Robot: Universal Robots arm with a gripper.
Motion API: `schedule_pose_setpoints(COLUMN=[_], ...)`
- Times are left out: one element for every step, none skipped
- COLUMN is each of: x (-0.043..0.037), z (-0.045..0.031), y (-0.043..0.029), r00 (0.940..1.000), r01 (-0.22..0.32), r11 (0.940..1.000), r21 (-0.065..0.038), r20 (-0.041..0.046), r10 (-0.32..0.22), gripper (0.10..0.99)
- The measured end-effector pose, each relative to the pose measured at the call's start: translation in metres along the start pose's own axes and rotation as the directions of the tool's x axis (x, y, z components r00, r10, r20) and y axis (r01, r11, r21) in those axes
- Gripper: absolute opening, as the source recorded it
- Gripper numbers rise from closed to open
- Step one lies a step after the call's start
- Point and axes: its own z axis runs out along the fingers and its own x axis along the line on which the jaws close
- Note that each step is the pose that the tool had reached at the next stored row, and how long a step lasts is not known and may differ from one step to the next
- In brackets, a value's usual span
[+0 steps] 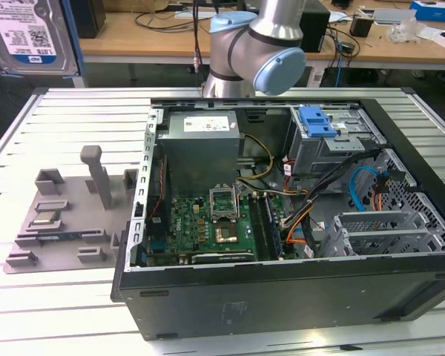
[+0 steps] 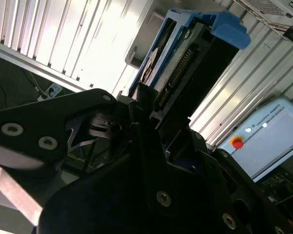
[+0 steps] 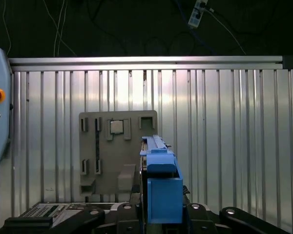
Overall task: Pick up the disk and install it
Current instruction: 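Pick up the disk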
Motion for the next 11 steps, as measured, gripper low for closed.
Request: schedule_pose_setpoints(x=[0.0000,0.0000,0.0000,0.0000,0.0000,0.0000,-0.0001,-0.0001,-0.0002,-0.0002,-0.0002], z=[-0.0001,-0.0002,-0.0003,-0.0004,-0.0006,-0.0007,-0.0008,-0.0009,-0.0011,-0.0011,-0.0013], y=[-0.0037,-0.0069,-0.0106,-0.0158,-0.0190,-0.0233,-0.0276,-0.0310,-0.0362,-0.0388,-0.0430], r00=[1.0000,1.0000,1.0000,1.0000,1.0000,1.0000,1.0000,1.0000,1.0000,1.0000,1.0000], r01=[0.000,0.000,0.000,0.000,0.000,0.000,0.000,0.000,0.000,0.000,0.000], r11=[1.0000,1.0000,1.0000,1.0000,1.0000,1.0000,1.0000,1.0000,1.0000,1.0000,1.0000], r21=[0.000,0.000,0.000,0.000,0.000,0.000,0.000,0.000,0.000,0.000,0.000], r20=[0.0000,0.0001,0.0001,0.0001,0.0000,0.0000,0.0000,0.0000,0.0001,0.0001,0.0001], r10=[0.000,0.000,0.000,0.000,0.000,0.000,0.000,0.000,0.000,0.000,0.000], gripper=[0.365,0.365,0.365,0.365,0.365,0.365,0.365,0.365,0.365,0.365,0.365])
